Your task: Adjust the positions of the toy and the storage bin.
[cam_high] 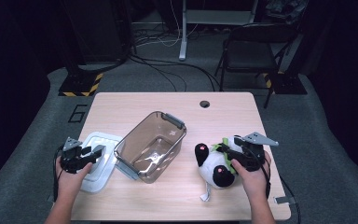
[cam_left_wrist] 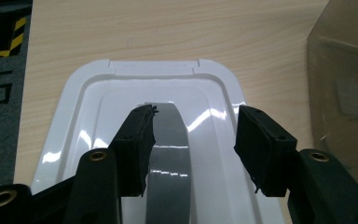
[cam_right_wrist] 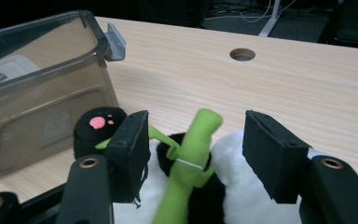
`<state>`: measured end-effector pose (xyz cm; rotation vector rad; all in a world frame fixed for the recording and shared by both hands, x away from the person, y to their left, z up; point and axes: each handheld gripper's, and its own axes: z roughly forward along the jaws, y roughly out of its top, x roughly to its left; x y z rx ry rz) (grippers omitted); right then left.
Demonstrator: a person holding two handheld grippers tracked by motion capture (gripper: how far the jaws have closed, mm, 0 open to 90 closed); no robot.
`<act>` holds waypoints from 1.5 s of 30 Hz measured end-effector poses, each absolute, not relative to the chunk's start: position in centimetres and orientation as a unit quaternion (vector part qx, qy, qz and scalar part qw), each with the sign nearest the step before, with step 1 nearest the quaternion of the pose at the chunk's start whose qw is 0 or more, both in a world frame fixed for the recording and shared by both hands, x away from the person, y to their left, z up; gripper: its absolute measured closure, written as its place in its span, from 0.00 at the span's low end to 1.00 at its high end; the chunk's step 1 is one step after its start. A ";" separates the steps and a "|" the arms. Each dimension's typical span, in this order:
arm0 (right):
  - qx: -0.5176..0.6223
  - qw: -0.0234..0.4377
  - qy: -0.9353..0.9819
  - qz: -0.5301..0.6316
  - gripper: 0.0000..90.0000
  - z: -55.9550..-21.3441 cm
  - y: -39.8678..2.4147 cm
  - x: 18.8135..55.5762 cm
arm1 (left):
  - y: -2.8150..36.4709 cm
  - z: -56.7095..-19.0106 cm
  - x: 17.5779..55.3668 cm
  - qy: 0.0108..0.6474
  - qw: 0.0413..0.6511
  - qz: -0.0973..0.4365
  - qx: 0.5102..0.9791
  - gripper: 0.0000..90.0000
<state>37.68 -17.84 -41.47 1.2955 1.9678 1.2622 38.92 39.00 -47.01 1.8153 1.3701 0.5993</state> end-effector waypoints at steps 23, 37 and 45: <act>0.460 0.210 0.743 0.439 0.53 -43.2 -18.1 36.9 | 37.6 -44.2 39.9 0.512 0.416 0.220 0.718 0.51; 0.452 0.195 0.761 0.423 0.69 -44.8 -17.7 36.3 | 35.9 -42.6 40.2 0.487 0.439 0.215 0.724 0.50; 0.458 0.214 0.758 0.412 0.58 -44.8 -17.6 36.4 | 35.5 -42.2 40.2 0.479 0.443 0.214 0.727 0.49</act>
